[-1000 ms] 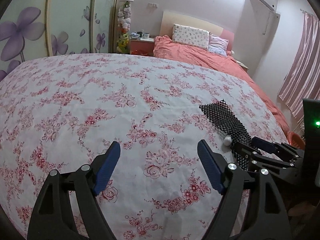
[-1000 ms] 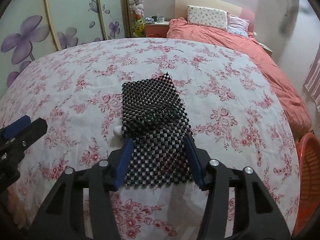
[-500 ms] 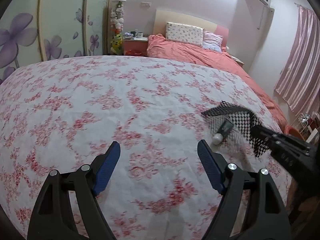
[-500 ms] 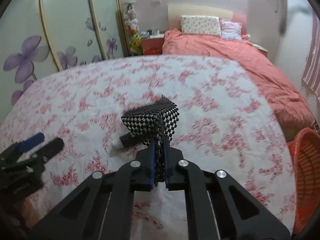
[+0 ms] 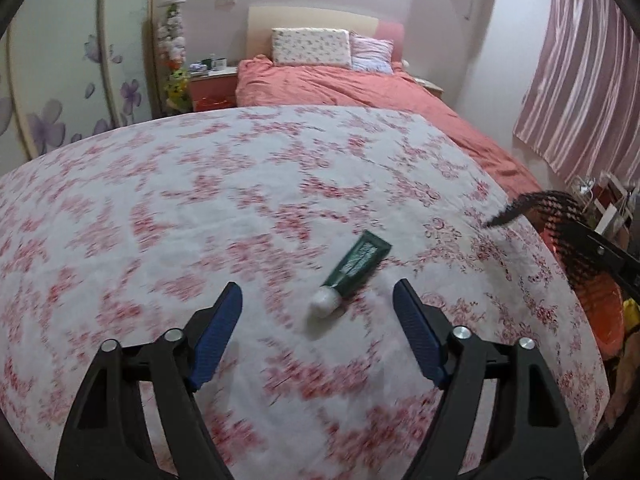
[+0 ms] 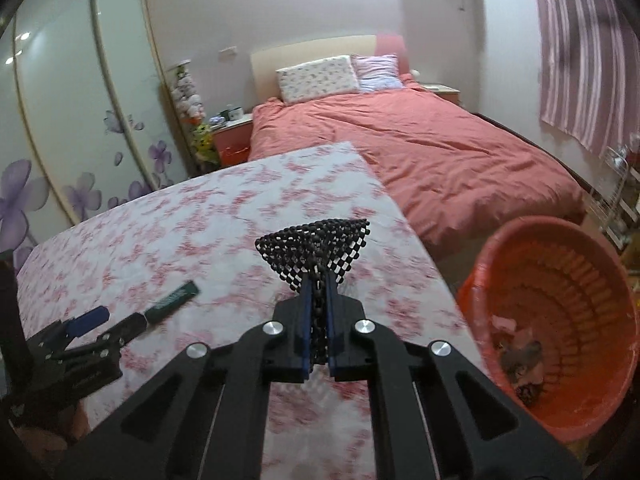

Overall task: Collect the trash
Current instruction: 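Grasp the green lip-gel tube with the left tool while the right tool holds the mesh pad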

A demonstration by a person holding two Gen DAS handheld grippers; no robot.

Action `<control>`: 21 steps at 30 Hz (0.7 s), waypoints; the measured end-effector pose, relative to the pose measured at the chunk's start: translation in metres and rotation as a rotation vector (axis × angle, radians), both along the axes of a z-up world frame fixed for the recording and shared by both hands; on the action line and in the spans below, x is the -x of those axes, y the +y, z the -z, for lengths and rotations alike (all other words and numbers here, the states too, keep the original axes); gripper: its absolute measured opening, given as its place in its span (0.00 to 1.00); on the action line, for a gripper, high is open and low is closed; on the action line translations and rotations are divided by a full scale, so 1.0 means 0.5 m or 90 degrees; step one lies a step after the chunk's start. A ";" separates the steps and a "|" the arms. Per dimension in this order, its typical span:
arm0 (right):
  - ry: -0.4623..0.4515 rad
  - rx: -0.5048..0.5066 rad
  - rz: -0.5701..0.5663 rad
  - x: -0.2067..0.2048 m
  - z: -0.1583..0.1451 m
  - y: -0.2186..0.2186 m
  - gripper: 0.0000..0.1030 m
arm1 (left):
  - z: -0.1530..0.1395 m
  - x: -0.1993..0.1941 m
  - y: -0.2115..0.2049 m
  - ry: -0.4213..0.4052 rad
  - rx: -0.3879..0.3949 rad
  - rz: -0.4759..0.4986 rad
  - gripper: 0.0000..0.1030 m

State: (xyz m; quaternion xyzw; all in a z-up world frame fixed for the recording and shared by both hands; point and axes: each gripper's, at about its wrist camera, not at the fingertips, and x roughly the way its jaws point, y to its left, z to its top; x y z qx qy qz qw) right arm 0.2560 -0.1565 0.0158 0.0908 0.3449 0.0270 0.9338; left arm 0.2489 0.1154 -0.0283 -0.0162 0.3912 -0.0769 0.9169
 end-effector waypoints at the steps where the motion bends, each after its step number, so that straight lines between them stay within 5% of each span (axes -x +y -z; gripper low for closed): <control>1: 0.003 -0.001 0.003 0.000 0.005 -0.005 0.07 | 0.004 -0.007 -0.008 0.010 -0.002 0.007 0.69; 5: 0.013 -0.010 0.013 0.001 0.018 -0.030 0.07 | 0.015 -0.031 -0.025 0.035 -0.005 0.020 0.64; 12: 0.014 -0.021 0.018 0.002 0.025 -0.045 0.07 | 0.015 -0.030 -0.063 0.054 -0.004 0.063 0.39; 21: 0.021 -0.032 0.022 0.003 0.036 -0.055 0.07 | 0.017 -0.048 -0.087 0.048 -0.034 0.033 0.38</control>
